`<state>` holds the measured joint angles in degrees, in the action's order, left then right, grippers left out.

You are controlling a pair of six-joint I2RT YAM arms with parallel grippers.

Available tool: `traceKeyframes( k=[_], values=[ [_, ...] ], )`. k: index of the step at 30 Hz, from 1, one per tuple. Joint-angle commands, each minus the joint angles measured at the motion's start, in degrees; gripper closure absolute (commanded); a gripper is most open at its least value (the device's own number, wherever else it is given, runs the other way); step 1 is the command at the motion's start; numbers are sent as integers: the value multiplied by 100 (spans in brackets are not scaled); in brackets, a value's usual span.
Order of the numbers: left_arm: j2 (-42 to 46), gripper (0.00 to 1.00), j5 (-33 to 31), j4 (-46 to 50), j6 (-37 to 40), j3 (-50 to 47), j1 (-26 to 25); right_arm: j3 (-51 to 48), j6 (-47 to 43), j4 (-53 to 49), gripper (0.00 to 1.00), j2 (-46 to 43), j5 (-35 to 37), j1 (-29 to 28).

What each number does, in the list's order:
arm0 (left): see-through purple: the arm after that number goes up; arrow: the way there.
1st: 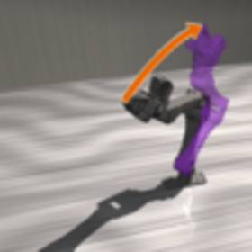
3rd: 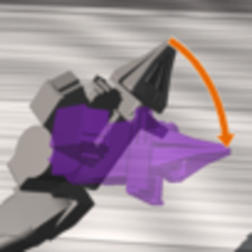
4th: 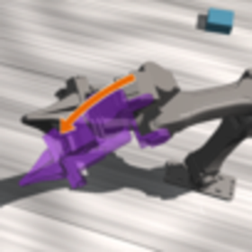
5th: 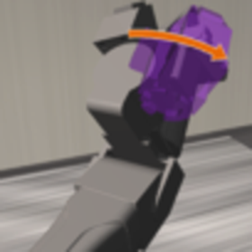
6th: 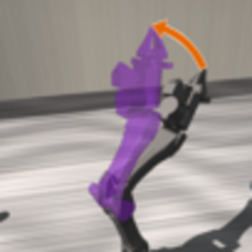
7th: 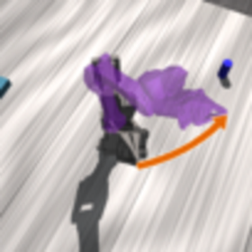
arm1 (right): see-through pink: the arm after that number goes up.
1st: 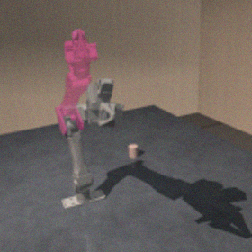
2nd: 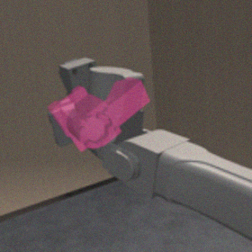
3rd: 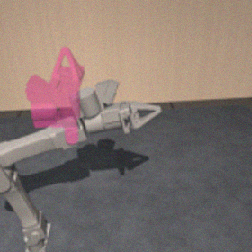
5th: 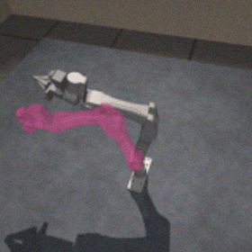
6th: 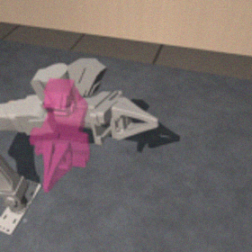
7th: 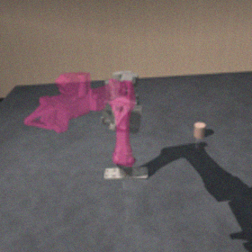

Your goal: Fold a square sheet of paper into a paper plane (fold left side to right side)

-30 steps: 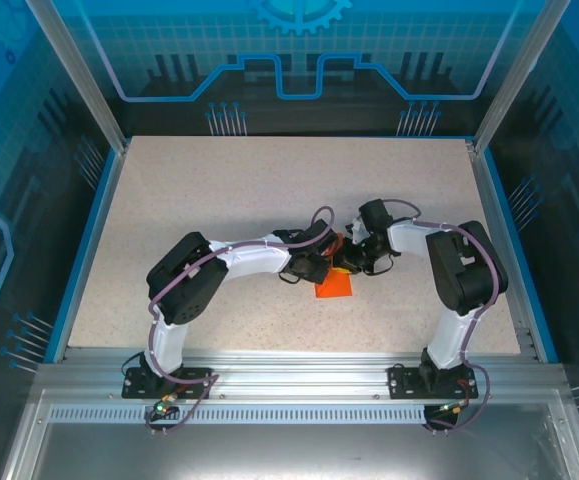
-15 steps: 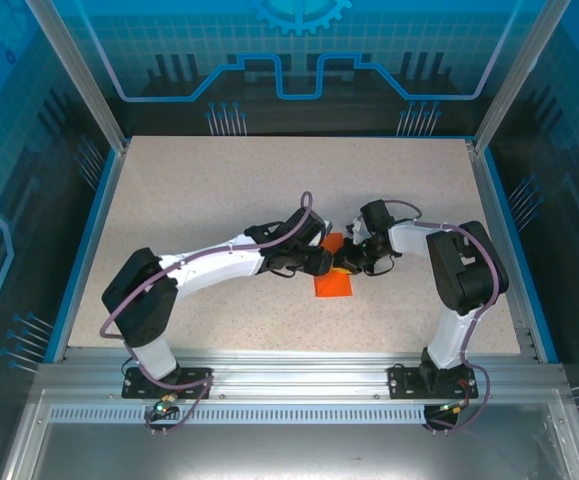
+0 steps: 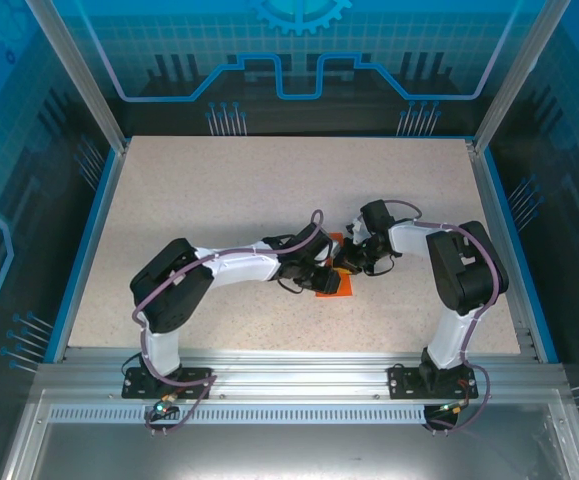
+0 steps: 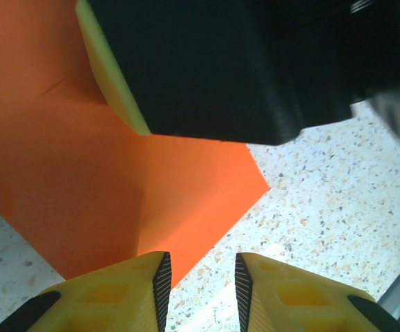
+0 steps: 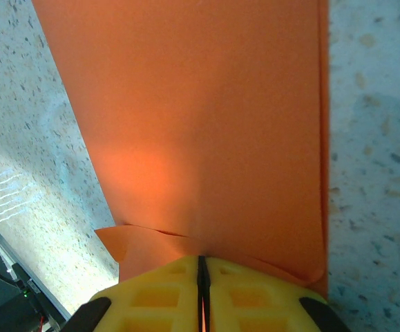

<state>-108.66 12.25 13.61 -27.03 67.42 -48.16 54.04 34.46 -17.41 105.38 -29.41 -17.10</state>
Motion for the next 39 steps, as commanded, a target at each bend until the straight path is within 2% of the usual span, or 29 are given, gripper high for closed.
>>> traceKeyframes(
  k=[1, 23, 33, 39],
  values=[
    [-102, 66, 165, -35, -36, 125, -27, -133, -101, -385, 89, 218, 463, 41],
    [-274, 69, -145, 388, 50, -301, -27, -96, -167, -491, 89, 223, 516, 66],
    [18, 72, -195, 464, -1, -799, -66, -96, -176, -505, 89, 211, 516, 88],
    [335, 75, -150, 397, -103, -1168, -270, -82, -194, -523, 89, 237, 501, 110]
  ],
)
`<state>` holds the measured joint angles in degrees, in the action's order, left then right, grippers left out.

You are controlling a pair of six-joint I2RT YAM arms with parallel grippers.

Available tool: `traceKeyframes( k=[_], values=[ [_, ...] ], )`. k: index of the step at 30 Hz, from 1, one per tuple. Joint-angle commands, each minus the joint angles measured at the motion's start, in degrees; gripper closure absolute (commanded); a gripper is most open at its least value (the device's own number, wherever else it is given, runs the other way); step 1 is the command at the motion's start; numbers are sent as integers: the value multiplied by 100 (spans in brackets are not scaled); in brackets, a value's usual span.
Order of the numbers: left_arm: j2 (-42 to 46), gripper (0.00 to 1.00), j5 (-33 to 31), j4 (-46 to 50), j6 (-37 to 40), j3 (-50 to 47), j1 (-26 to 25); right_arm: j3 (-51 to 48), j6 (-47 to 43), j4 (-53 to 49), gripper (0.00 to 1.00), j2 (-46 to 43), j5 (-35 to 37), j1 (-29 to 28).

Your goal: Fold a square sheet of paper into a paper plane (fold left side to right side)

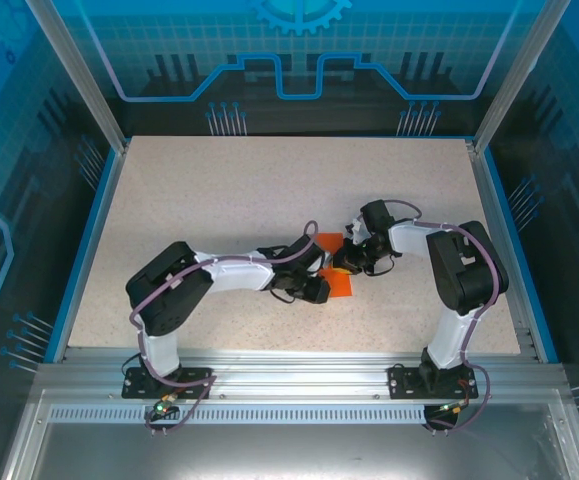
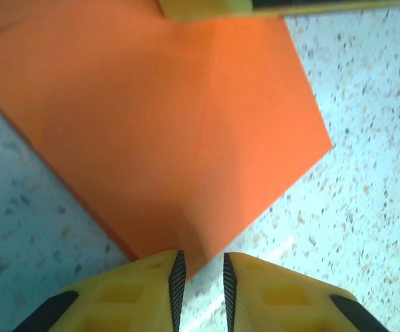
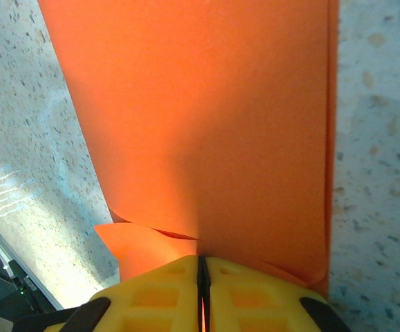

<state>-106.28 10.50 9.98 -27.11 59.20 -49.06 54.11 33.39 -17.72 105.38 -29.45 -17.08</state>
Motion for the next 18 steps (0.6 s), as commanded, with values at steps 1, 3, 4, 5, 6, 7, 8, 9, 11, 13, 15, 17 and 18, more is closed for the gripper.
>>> traceKeyframes(
  k=[1, 3, 4, 5, 6, 7, 8, 9, 11, 13, 15, 17, 18],
  values=[
    [124, 75, 2, 776, -132, -400, -204, -85, -87, -487, 89, 242, 506, 102],
    [254, 76, -84, 720, -279, -604, -210, -85, -89, -488, 89, 234, 502, 105],
    [312, 77, -122, 687, -331, -696, -210, -85, -85, -492, 89, 230, 501, 107],
    [385, 77, -156, 657, -387, -793, -209, -85, -87, -487, 89, 221, 493, 100],
    [457, 77, -182, 646, -425, -851, -203, -77, -94, -495, 89, 227, 489, 108],
    [521, 77, -177, 645, -435, -873, -192, -76, -95, -496, 89, 224, 484, 99],
    [622, 77, -164, 646, -438, -862, -184, -70, -95, -497, 89, 226, 478, 101],
    [722, 77, -155, 646, -428, -827, -155, -68, -95, -496, 89, 229, 469, 104],
    [899, 77, -83, 610, -389, -726, -68, -67, -95, -488, 89, 220, 463, 102],
    [1011, 76, 41, 540, -367, -587, 45, -75, -88, -487, 89, 206, 434, 100],
    [980, 75, 193, 410, -339, -409, 176, -69, -86, -479, 89, 189, 427, 108],
    [796, 73, 321, 299, -298, -181, 267, -74, -73, -478, 89, 180, 416, 102],
    [662, 72, 376, 297, -273, -21, 281, -70, -78, -477, 89, 184, 399, 102]
  ],
)
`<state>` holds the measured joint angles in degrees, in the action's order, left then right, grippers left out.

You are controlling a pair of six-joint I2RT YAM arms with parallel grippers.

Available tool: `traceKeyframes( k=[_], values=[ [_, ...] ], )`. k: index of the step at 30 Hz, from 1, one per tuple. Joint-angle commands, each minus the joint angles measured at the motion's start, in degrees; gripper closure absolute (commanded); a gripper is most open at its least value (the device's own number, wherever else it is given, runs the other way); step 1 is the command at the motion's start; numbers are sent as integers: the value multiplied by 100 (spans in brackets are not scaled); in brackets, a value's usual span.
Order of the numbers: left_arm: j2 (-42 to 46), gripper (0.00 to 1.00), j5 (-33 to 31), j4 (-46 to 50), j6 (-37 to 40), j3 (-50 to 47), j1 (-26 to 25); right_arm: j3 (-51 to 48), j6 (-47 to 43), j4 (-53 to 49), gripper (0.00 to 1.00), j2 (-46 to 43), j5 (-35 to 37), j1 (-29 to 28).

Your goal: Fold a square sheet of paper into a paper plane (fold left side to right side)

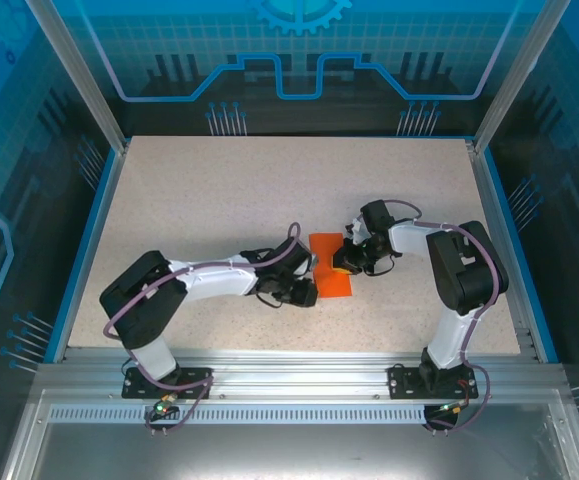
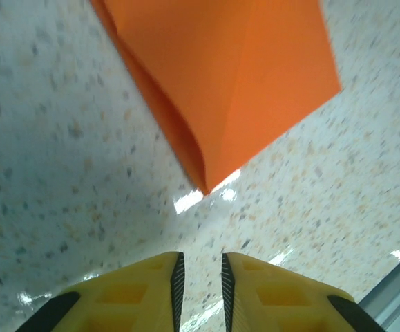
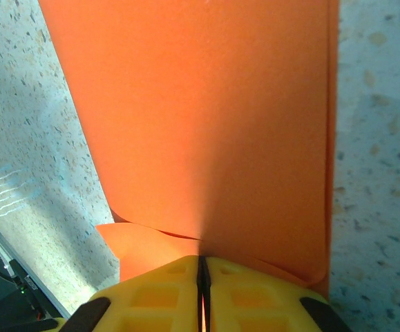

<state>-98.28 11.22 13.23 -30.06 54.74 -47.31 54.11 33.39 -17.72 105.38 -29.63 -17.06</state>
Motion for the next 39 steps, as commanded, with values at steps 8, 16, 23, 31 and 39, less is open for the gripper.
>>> traceKeyframes(
  k=[8, 16, 23, 31, 39],
  values=[
    [-1016, 67, 428, -98, 163, 1202, 115, -67, -82, -496, 89, 166, 388, 99],
    [-1246, 68, 166, 69, 176, 1012, 112, -33, -122, -403, 89, 49, 227, 103],
    [-1325, 72, 183, 55, 167, 856, 116, 8, -257, -433, 89, -515, -95, 106],
    [-1308, 78, 92, 72, 159, 775, 113, -232, -191, -573, 95, -745, -274, -111],
    [-1317, 80, -120, 239, 175, 756, 90, -216, 6, -351, 95, -370, -245, -492]
  ],
)
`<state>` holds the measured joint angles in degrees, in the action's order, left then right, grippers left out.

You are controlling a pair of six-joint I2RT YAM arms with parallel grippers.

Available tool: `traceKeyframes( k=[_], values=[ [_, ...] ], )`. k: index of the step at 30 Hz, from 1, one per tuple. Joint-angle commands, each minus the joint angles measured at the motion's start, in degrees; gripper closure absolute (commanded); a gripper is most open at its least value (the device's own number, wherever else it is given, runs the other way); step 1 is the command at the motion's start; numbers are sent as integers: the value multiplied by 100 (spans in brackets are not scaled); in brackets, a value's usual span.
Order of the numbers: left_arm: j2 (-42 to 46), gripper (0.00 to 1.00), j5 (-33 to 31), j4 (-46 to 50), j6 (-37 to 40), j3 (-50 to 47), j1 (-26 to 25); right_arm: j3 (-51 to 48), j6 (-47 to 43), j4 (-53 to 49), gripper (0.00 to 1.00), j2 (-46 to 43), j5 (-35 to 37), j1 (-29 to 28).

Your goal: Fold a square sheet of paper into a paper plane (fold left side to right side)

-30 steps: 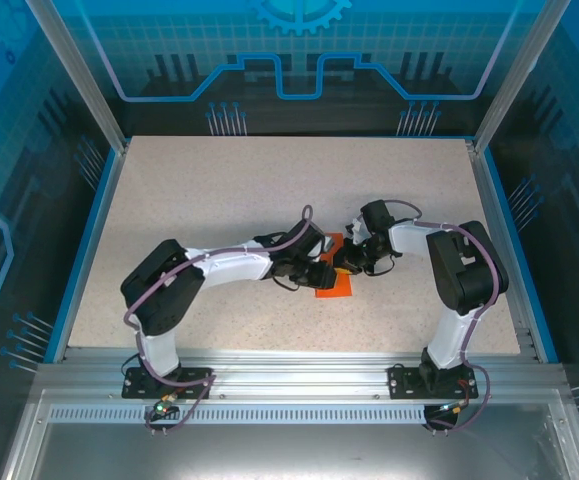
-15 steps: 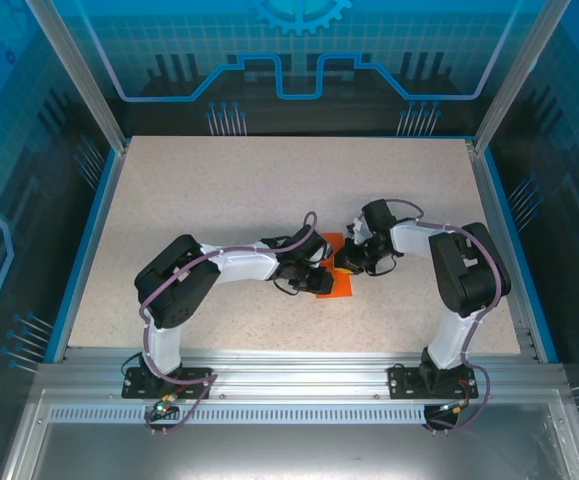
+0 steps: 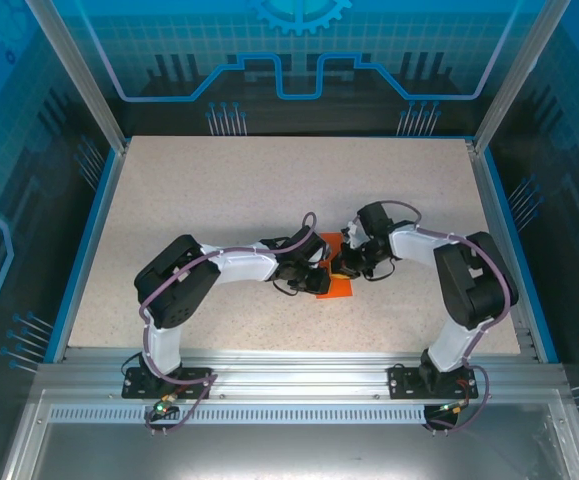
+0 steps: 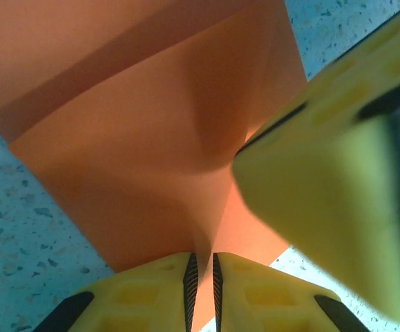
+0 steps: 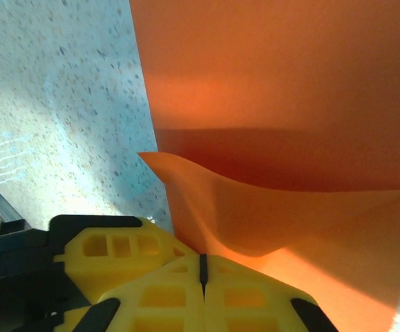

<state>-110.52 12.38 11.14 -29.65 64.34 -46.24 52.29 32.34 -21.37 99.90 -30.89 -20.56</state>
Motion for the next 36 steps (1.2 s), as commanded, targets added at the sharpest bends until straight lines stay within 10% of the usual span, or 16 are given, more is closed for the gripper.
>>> traceKeyframes(
  k=[1, 36],
  values=[
    [-92, 80, -265, 483, 135, -202, -30, -27, 116, 19, 95, 213, -98, -175],
    [-112, 82, -505, 606, 161, -387, -70, 957, -962, -682, 93, 1005, 875, 927]
  ],
)
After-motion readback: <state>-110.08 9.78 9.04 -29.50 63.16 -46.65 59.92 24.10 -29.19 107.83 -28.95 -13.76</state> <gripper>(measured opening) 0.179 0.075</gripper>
